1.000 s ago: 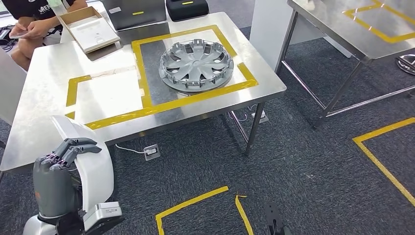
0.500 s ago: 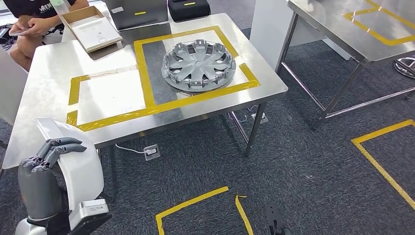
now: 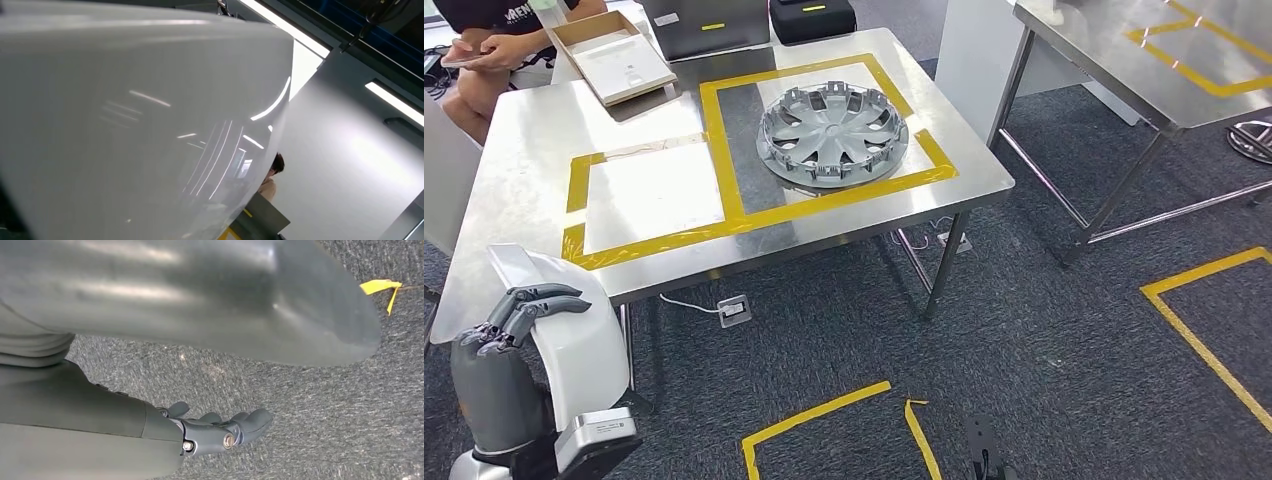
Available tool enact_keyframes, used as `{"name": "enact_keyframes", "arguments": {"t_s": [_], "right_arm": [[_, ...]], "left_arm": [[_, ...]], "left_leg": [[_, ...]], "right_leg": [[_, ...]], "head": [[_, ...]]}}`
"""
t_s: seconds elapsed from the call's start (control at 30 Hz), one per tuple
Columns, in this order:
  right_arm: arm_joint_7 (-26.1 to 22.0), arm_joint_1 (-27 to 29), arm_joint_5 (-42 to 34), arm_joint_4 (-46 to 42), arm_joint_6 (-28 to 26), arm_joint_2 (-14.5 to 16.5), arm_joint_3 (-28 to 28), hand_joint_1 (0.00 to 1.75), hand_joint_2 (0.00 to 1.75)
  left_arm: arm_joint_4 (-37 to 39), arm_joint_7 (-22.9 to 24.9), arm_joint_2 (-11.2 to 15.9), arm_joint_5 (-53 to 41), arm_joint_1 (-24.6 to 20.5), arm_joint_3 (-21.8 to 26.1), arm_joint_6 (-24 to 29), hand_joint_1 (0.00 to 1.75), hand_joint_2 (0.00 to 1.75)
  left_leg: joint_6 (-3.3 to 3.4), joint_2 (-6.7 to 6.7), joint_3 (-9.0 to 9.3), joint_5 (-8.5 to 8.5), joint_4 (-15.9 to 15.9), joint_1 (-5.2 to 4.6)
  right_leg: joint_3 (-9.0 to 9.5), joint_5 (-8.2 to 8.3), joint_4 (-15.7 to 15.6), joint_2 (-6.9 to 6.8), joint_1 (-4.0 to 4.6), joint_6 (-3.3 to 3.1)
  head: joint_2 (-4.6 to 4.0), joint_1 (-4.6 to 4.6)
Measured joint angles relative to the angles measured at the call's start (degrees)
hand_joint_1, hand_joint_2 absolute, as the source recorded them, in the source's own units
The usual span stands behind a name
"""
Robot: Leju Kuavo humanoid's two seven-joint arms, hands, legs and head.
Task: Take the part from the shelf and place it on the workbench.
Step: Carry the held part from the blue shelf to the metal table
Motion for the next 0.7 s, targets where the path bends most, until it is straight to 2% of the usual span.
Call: {"name": "enact_keyframes", "arguments": {"t_s": [0.3,0.7], "right_arm": [[0.45,0.05,0.12,0.0,-0.37,0.02,0.0,0.0,0.0],[1.02,0.45,0.66,0.0,-0.39,0.02,0.0,0.0,0.0]], "left_arm": [[0.05,-0.1,0.11,0.57,0.0,0.33,0.0,1.75,1.75],[1.25,-0.64,0.6,1.16,0.1,0.79,0.11,1.75,1.75]], "left_leg": [[0.12,0.01,-0.03,0.12,-0.51,0.0],[0.15,0.1,-0.01,0.16,-0.77,0.0]], "right_leg": [[0.13,0.28,-0.87,0.09,-0.04,0.33],[0.6,0.22,-1.92,0.13,0.01,0.34]], "head": [[-0.01,0.07],[0.0,0.37]]}}
